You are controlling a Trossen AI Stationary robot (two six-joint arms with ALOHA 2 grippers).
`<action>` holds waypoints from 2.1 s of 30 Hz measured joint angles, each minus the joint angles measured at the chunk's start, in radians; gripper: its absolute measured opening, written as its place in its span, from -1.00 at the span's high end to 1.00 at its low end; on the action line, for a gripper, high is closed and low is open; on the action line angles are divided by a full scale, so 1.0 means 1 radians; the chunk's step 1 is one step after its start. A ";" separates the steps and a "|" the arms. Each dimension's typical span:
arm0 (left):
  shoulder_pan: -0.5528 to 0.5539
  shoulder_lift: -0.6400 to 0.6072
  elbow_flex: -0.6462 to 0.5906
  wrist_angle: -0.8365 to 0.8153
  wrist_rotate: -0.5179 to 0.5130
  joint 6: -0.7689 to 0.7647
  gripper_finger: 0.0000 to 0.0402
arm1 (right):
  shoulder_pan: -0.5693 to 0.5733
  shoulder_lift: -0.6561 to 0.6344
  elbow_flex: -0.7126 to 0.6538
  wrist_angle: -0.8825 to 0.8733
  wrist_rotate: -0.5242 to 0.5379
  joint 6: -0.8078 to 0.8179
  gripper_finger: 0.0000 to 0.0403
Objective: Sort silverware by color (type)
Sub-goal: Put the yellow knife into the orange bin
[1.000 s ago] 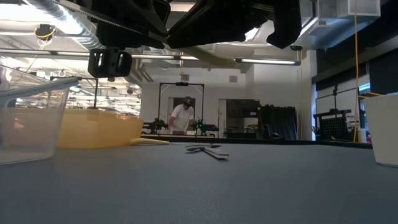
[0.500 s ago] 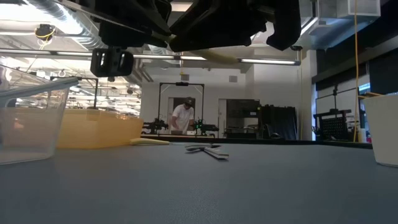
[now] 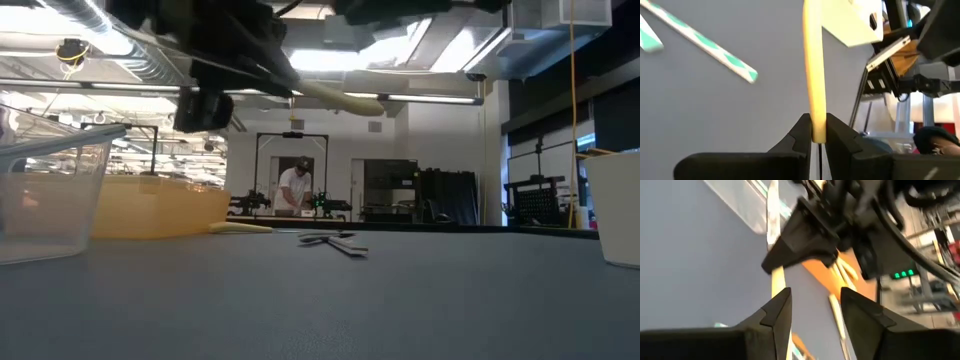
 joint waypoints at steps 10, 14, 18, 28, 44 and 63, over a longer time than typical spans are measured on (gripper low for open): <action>0.146 -0.096 0.000 -0.056 0.027 0.143 0.86 | -0.001 -0.136 0.000 -0.250 0.028 0.149 0.20; 0.225 -0.205 0.000 -0.187 0.012 0.203 0.85 | -0.001 -0.135 0.000 -0.262 0.027 0.154 0.20; 0.300 -0.332 0.000 -0.384 -0.047 0.256 0.85 | -0.016 -0.123 0.000 -0.261 0.016 0.159 0.20; 0.396 -0.573 0.000 -0.908 -0.266 0.287 0.85 | -0.126 -0.124 0.001 -0.245 -0.087 0.228 0.20; 0.399 -0.628 -0.303 -0.824 -0.378 0.276 0.84 | -0.248 -0.118 0.001 -0.174 -0.237 0.228 0.20; 0.399 -0.628 -0.553 -0.596 -0.449 0.230 0.84 | -0.276 0.024 0.001 -0.101 -0.244 0.204 0.20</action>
